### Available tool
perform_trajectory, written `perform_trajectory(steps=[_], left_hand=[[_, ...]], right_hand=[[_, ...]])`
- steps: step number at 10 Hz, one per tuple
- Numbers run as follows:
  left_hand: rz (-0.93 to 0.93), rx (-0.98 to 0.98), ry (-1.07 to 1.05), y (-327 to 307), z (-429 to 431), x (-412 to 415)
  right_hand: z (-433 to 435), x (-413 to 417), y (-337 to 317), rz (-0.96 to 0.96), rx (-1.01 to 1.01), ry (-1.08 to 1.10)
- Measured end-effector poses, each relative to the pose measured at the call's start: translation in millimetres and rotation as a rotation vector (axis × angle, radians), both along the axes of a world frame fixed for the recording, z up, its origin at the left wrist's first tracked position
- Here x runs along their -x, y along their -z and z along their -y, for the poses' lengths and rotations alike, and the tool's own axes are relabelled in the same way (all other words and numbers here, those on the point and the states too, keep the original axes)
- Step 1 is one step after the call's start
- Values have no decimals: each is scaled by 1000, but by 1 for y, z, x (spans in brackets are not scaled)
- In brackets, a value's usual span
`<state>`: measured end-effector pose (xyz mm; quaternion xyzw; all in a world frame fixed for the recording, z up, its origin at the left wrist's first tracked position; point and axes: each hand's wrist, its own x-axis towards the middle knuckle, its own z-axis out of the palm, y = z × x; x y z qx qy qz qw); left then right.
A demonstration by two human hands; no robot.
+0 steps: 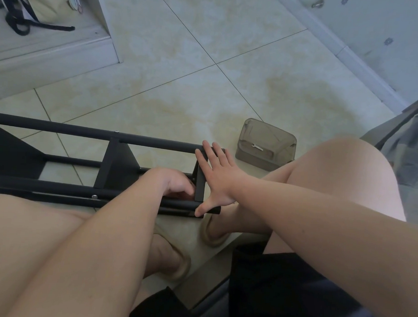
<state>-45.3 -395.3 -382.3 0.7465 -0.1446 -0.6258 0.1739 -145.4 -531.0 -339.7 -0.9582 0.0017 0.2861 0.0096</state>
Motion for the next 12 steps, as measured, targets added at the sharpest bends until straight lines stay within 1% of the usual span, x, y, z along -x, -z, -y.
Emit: perform_trajectory(steps=[3,4,5,6,7,10,11,12], left_hand=[[-28,28,-18,5,-3,-1],[-87,53,-38,5,-4,-1],[-113,36,-41,5,-3,-2],[-47,13,-33,5,-1,-2],[-35,22,-38,7,1,0],[-77,74,-60,11,-1,-1],[-144,76,-93,11,-2,-1],[-139,34,-78,9,-2,-2]], right_hand=[[0,0,1,6,2,-3],[0,0,1,2,2,-4],[0,-1,0,-2,5,-9],[0,-1,-1,-6,6,-11],[0,-1,-1,-4,4,-11],[0,0,0,1,3,-9],[0,0,1,2,-1,-8],[-1,0,0,4,5,-10]])
